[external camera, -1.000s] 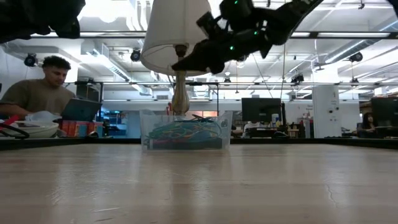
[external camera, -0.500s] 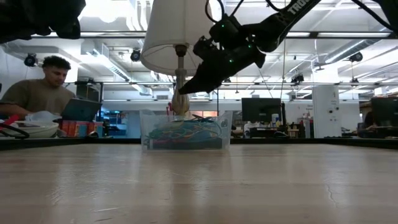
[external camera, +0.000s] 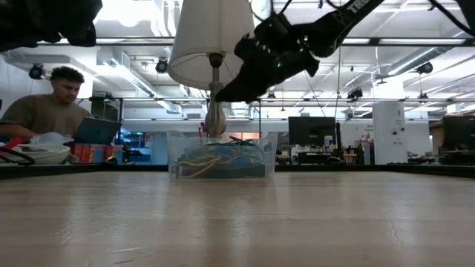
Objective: Pick and place rubber bands into bin
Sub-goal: Return to Home Position
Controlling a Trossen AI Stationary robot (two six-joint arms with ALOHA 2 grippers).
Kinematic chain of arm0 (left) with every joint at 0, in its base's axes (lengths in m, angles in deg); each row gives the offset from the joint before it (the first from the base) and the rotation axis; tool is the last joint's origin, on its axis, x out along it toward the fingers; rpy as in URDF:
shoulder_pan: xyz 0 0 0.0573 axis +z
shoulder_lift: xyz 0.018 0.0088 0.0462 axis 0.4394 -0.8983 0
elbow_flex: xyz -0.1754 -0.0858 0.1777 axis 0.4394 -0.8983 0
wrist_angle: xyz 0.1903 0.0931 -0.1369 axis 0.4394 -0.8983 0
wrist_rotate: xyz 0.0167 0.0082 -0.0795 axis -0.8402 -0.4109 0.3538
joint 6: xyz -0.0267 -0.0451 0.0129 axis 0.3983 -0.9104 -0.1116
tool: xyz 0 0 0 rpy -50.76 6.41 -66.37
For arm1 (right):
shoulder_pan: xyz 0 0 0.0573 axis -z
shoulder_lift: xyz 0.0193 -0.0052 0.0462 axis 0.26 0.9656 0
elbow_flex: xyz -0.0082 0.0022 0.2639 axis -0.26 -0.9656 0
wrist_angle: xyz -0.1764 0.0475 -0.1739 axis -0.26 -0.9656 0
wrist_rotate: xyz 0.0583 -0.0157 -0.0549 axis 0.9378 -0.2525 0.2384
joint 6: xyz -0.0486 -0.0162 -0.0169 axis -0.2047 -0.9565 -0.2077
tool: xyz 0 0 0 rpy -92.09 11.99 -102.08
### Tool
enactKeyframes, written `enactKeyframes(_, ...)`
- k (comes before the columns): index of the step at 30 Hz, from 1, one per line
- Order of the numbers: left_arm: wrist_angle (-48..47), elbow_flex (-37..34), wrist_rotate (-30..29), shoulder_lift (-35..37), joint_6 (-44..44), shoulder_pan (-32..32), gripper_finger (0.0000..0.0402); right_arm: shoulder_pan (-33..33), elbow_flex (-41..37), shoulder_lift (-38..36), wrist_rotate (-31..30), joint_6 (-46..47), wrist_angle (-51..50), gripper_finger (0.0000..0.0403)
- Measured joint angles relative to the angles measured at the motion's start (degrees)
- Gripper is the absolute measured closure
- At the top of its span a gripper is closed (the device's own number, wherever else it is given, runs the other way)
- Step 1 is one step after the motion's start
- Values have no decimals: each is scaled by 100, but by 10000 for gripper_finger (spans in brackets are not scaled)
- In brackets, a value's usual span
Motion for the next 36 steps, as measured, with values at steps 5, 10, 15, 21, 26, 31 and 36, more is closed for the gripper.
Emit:
enactKeyframes(5, -6, -38, -116, -5, 348, 3, 301, 1, -179, -581, 723, -356, -594, 262)
enactKeyframes(10, -35, -109, -1185, -7, 69, 4, 301, 16, -798, -1618, 748, -640, -1098, 264)
enactKeyframes(15, -176, -109, -1335, -35, -8, 4, 301, 13, -1971, -3011, 746, -582, -648, 271)
enactKeyframes(21, -153, -301, -1268, -55, -18, 4, 301, 201, -3807, -4803, 697, -118, 952, 278)
enactKeyframes(26, -105, -433, -1258, 42, -81, 2, 301, 492, -5080, -5766, 695, 311, 1869, 280)
enactKeyframes(31, -116, -538, -1216, 59, -246, 2, 301, 749, -5945, -6198, 682, 610, 2779, 276)
enactKeyframes(36, -117, -538, -1152, 45, -302, 2, 301, 833, -6474, -6513, 742, 945, 3236, 273)
